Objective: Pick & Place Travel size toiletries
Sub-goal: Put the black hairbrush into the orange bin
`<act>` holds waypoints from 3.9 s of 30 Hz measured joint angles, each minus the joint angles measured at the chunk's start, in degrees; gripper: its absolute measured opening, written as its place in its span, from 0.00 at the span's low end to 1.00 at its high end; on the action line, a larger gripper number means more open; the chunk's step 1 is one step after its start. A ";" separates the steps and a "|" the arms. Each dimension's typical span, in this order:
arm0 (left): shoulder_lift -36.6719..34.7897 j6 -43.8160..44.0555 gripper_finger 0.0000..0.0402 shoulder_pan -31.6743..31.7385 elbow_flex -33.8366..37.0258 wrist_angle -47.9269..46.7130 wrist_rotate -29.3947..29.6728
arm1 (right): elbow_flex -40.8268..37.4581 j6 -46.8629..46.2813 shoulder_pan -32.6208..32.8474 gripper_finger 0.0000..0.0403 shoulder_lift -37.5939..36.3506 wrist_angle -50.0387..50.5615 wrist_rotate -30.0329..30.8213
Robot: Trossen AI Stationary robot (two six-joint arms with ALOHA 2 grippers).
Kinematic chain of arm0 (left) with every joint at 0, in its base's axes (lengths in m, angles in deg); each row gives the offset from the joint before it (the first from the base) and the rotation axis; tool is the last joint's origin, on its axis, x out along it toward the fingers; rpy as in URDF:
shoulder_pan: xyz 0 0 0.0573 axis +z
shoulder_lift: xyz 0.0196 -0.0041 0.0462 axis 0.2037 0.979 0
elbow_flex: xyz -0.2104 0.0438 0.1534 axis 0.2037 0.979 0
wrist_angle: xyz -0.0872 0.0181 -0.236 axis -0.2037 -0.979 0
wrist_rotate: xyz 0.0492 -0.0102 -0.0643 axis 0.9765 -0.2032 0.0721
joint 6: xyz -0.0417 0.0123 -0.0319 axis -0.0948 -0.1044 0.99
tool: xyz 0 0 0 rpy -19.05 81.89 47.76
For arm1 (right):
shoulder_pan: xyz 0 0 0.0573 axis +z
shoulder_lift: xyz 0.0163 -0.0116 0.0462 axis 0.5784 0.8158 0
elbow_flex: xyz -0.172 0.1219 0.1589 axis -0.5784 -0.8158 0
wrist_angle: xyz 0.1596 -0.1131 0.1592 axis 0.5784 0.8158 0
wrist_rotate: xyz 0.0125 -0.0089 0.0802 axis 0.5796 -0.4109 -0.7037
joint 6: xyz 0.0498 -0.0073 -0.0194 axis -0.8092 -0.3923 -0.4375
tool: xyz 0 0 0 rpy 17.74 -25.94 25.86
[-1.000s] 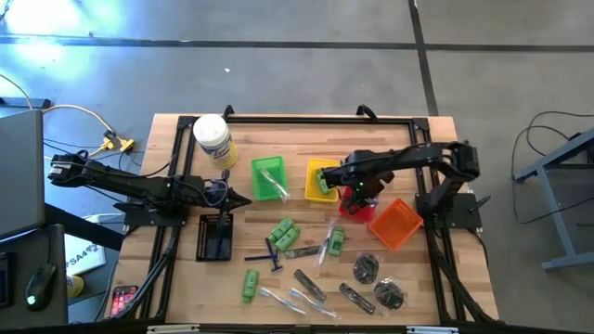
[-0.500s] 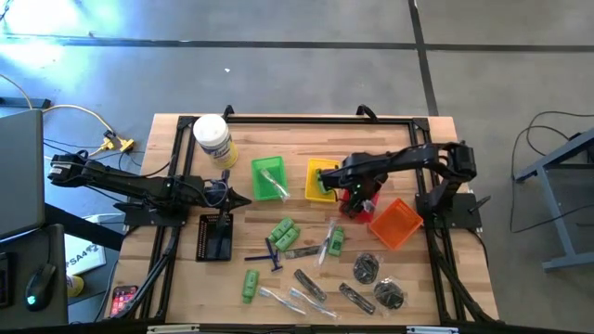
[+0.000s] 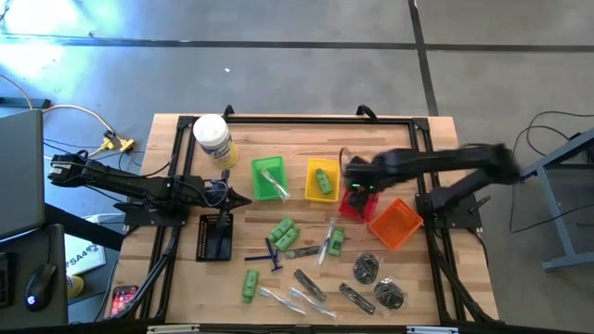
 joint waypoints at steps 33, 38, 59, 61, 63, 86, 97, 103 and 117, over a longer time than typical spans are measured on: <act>0.02 -1.65 0.00 0.00 0.00 0.04 4.41 | -58.03 41.36 28.73 0.02 -40.34 -94.33 11.63; 0.02 -3.44 0.00 0.00 0.00 1.33 4.70 | -58.90 41.29 28.65 0.02 -38.87 -94.22 10.13; 0.79 5.30 0.00 0.00 0.00 3.11 5.11 | -58.86 41.00 23.19 0.02 -32.20 -98.76 2.51; 1.66 6.64 0.00 0.00 0.00 4.03 5.13 | -58.86 40.98 23.21 0.02 -31.90 -99.79 1.67; 2.60 7.54 0.00 0.00 0.00 4.06 5.14 | -58.86 40.96 23.21 0.02 -31.90 -100.41 -0.09; 49.57 -5.02 0.07 -9.07 -37.15 1.57 -1.45 | -58.84 38.40 23.23 0.02 -31.96 -102.42 -4.84; 75.61 -24.05 0.50 -10.15 -70.26 -9.94 -9.19 | -58.83 38.38 23.24 0.02 -31.96 -101.68 -4.72; 85.98 -28.99 0.55 -12.02 -82.56 -14.48 -13.42 | -58.82 38.38 23.23 0.02 -31.94 -100.21 -4.65; 97.67 -30.61 0.55 -12.02 -94.34 -11.35 -14.78 | -58.82 38.40 23.23 0.02 -31.96 -100.64 -4.28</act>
